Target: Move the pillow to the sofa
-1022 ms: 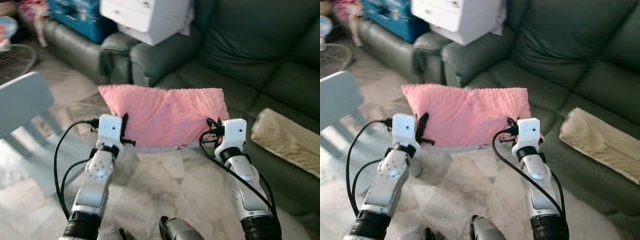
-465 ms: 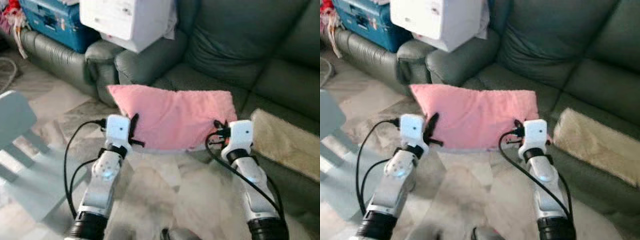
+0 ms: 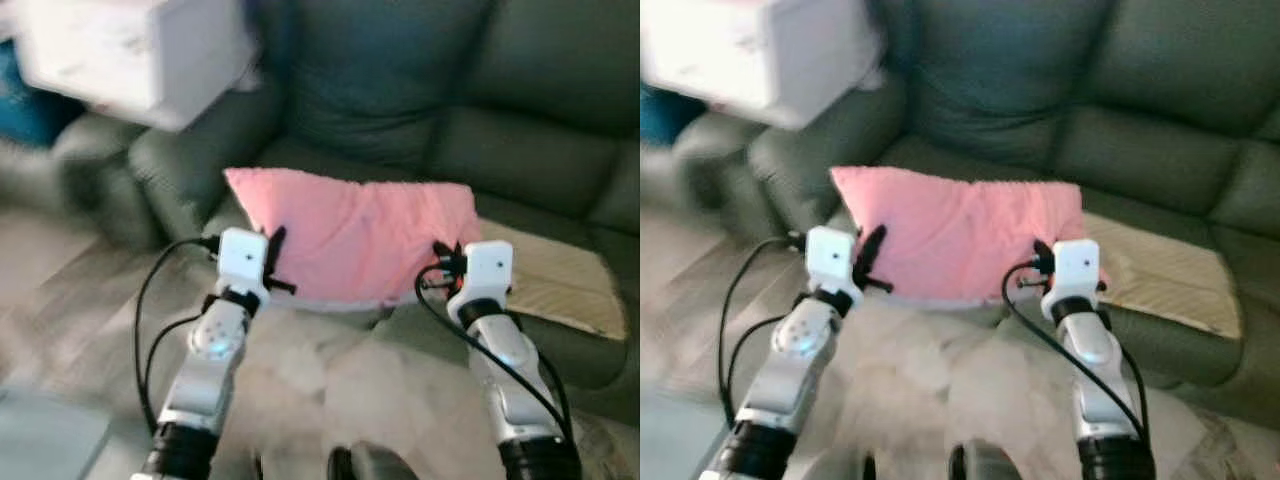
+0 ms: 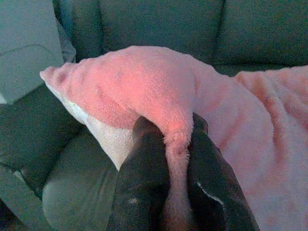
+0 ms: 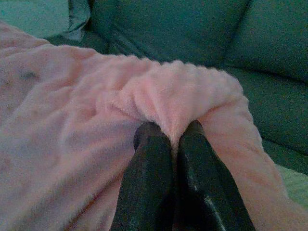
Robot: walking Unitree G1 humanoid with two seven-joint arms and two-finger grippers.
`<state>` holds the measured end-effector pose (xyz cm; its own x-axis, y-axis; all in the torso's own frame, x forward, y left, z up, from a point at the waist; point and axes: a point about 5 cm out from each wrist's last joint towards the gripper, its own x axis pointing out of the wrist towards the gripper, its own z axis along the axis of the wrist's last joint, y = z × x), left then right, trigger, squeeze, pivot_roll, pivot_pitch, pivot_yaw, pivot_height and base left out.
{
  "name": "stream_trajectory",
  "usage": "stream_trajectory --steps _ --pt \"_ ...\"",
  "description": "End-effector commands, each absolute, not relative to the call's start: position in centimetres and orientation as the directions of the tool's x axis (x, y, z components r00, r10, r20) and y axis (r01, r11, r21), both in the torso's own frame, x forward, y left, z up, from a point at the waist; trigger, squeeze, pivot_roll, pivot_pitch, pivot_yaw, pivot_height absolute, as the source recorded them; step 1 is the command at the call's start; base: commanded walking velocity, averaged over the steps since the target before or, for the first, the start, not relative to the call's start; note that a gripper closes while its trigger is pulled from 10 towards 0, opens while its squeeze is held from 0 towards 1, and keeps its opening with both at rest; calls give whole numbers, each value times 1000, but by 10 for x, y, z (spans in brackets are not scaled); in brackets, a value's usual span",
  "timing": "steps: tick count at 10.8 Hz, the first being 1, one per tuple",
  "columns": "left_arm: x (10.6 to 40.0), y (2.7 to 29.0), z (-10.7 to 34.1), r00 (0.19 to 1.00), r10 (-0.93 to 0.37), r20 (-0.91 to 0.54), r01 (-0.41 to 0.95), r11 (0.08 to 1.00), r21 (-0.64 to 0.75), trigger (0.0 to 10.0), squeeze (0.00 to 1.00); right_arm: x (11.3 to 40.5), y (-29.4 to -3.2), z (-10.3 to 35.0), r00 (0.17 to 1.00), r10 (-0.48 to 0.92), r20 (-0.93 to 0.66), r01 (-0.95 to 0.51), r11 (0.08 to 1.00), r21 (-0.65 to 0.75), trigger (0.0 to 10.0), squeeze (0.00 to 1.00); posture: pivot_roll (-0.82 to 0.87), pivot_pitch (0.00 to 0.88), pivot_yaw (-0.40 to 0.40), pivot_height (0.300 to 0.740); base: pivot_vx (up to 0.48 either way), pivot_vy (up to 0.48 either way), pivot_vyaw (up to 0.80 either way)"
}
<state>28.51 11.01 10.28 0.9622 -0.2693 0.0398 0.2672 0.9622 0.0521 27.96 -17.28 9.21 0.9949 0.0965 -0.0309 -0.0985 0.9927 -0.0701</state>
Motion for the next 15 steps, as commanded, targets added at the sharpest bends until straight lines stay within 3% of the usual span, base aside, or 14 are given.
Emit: stream_trajectory --steps 1,7,8,11,15 --pt "285 114 105 963 -263 52 260 964 59 10000 0 281 -165 97 993 121 -7 -121 990 -68 10000 0 -63 94 -33 740 307 0 -587" --pt "281 116 101 963 -266 32 264 962 68 10000 0 277 -164 96 993 117 -9 -118 991 -61 10000 0 -58 105 -31 740 302 0 -532" --pt "276 123 90 977 -211 -14 212 972 98 10000 0 271 -166 92 994 107 -17 -108 993 -53 10000 0 -53 117 -34 740 0 0 0" --pt "266 131 79 976 -210 -65 215 972 94 10000 0 260 -160 83 993 105 -44 -107 994 -38 10000 0 -41 127 -33 740 0 0 0" --pt "268 129 82 972 -230 -57 234 967 101 10000 0 268 -164 88 995 98 -31 -100 994 -45 10000 0 -39 124 -32 740 0 480 -128"
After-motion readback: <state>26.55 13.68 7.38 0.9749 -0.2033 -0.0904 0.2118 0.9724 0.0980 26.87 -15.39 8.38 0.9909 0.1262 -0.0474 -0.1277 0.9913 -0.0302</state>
